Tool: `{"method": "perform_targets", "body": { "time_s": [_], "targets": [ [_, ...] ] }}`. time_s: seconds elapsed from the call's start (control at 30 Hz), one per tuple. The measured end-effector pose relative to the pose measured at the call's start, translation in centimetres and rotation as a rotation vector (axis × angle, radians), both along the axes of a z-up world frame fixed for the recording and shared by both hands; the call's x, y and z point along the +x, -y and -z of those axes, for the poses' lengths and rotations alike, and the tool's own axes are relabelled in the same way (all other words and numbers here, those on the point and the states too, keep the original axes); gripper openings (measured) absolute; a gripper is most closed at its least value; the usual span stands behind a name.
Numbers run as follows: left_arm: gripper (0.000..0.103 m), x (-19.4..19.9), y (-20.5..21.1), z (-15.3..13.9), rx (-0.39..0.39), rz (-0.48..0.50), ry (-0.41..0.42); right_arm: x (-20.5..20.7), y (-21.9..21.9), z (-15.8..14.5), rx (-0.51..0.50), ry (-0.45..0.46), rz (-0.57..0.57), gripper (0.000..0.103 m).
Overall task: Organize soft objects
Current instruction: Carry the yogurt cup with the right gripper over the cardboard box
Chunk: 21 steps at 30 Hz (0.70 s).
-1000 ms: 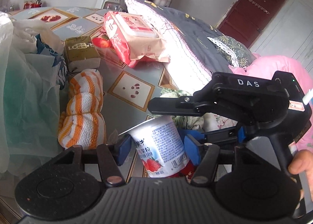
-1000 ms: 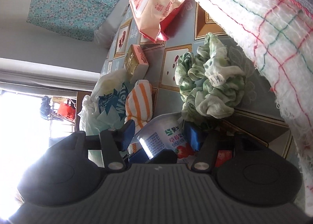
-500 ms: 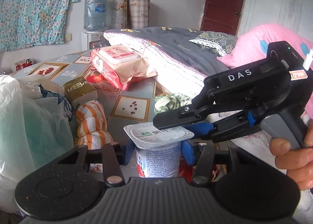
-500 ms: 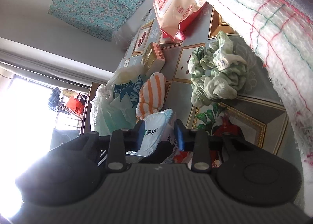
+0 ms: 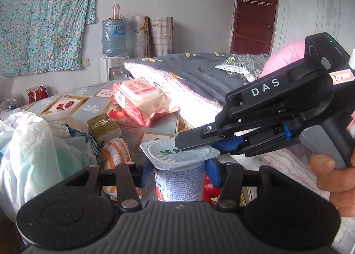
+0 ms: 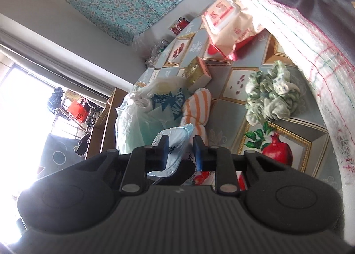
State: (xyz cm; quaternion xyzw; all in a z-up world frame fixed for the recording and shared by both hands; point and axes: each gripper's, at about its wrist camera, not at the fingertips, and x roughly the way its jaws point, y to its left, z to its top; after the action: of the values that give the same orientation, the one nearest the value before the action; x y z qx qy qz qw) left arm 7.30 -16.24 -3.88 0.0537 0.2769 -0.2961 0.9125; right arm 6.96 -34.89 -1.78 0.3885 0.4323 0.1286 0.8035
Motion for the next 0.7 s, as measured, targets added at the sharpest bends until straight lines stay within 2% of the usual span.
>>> {"method": "perform_targets", "body": {
  "time_s": [0.23,0.43,0.53,0.7],
  "targets": [
    [0.051,-1.0,-5.4,-5.7,-0.040,-0.119,0.080,2.8,-5.9,-6.5,-0.027,0.112,-0.145,0.023],
    [0.051,-1.8,-13.0,-9.8,-0.013,-0.299,0.142,7.1,-15.0,-9.9,0.009,0.174,-0.335,0.023],
    [0.051,-2.0,-17.7,-11.3,0.000,-0.399,0.118,9.5,-20.9,-10.4,0.044,0.156,-0.444,0.023],
    [0.051,-2.1,-26.8,-11.8,-0.023,-0.551,0.002,12.9,-31.3,-9.4,0.079,0.061,-0.621,0.024]
  ]
}}
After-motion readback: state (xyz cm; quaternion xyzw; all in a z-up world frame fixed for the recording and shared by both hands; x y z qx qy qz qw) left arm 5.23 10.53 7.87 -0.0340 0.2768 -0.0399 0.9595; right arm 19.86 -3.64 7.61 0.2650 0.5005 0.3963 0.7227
